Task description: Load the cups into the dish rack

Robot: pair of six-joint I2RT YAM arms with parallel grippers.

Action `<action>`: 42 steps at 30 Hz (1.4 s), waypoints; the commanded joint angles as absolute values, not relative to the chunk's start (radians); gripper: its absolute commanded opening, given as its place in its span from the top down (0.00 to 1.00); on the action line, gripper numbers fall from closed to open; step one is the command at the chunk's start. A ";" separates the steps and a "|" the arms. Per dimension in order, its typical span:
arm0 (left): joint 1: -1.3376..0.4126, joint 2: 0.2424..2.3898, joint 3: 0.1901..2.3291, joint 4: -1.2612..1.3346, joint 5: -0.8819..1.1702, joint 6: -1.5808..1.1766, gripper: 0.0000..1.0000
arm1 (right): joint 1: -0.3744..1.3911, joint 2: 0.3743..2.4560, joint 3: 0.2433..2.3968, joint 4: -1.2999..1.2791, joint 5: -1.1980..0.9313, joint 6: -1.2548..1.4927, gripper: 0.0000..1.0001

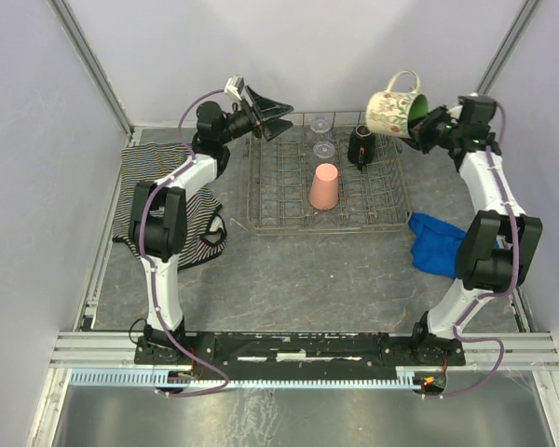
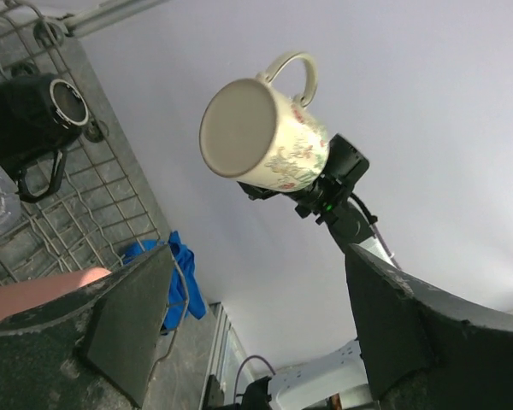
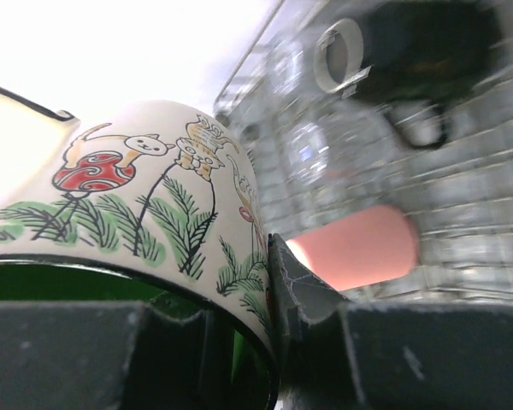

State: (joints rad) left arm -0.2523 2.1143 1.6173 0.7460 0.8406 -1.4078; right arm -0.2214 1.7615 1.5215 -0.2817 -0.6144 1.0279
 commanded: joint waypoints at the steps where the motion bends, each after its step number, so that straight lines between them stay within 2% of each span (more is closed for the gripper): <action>1: -0.282 2.049 1.676 0.718 0.912 -1.311 0.12 | -0.141 1.683 1.523 0.058 -0.802 1.247 0.99; 8: -0.282 2.094 1.799 0.718 0.999 -1.191 0.10 | -0.033 1.659 1.380 0.325 -0.844 1.488 0.99; 9: -0.282 2.107 1.844 0.711 1.016 -1.179 0.07 | -0.026 1.655 1.371 0.349 -0.851 1.503 0.99; 16: -0.289 2.146 1.976 0.632 1.063 -1.076 0.04 | 0.048 1.616 1.342 0.364 -0.876 1.517 0.99; 26: -0.294 2.152 1.951 0.608 1.114 -1.085 0.01 | 0.151 1.545 1.271 0.370 -0.912 1.514 0.99; 42: -0.312 2.101 1.869 0.786 1.127 -1.214 0.00 | 0.181 1.547 1.234 0.367 -0.922 1.495 0.99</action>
State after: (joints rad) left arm -0.3054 2.1571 1.8900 0.6716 1.1015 -1.1538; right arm 0.1799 1.5959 1.1885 0.2142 -0.8906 1.4837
